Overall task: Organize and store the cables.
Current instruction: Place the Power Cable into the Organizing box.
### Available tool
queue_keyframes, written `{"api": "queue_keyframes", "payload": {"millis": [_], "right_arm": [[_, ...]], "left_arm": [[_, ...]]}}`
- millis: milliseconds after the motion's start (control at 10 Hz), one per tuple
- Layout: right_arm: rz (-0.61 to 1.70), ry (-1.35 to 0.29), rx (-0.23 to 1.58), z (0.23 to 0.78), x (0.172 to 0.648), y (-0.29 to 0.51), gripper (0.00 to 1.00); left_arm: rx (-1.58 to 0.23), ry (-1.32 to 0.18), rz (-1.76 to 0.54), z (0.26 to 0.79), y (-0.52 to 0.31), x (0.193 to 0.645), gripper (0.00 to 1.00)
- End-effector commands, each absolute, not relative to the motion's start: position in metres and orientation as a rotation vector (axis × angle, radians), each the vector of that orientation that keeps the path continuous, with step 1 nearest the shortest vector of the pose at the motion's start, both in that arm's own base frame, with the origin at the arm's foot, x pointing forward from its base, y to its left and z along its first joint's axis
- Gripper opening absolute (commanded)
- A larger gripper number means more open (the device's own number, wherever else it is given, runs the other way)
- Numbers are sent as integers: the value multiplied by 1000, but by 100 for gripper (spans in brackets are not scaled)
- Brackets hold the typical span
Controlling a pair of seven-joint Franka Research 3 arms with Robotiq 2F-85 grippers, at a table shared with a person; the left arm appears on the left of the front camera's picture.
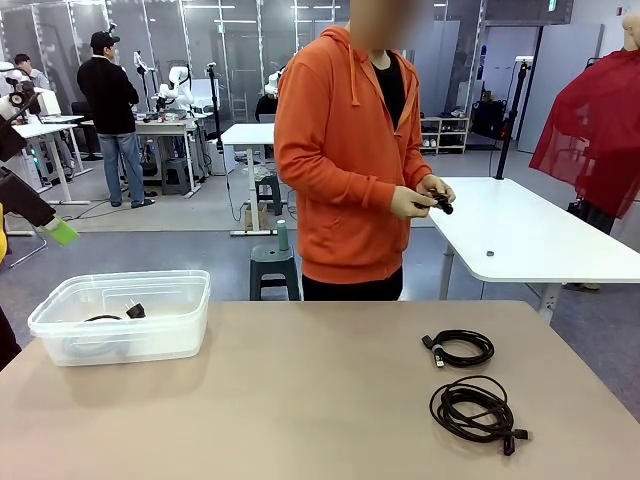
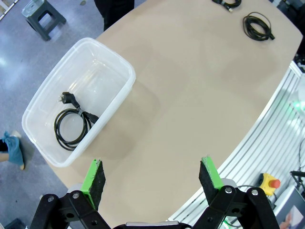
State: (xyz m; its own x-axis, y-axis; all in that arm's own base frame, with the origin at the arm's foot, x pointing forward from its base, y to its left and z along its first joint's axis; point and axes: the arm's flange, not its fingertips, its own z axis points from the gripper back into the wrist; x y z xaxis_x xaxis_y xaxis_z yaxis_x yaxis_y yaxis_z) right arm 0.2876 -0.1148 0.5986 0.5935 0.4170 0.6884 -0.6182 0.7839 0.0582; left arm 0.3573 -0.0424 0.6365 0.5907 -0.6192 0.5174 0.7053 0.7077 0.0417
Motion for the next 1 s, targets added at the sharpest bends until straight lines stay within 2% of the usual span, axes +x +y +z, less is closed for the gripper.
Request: {"api": "queue_keyframes", "payload": {"millis": [0,900], "right_arm": [[616,-719,309,598,287,-114,100],[616,-719,309,598,287,-114,100]], "left_arm": [[-180,-533,-769,635,-42,354,100],[-180,-533,-769,635,-42,354,100]]}}
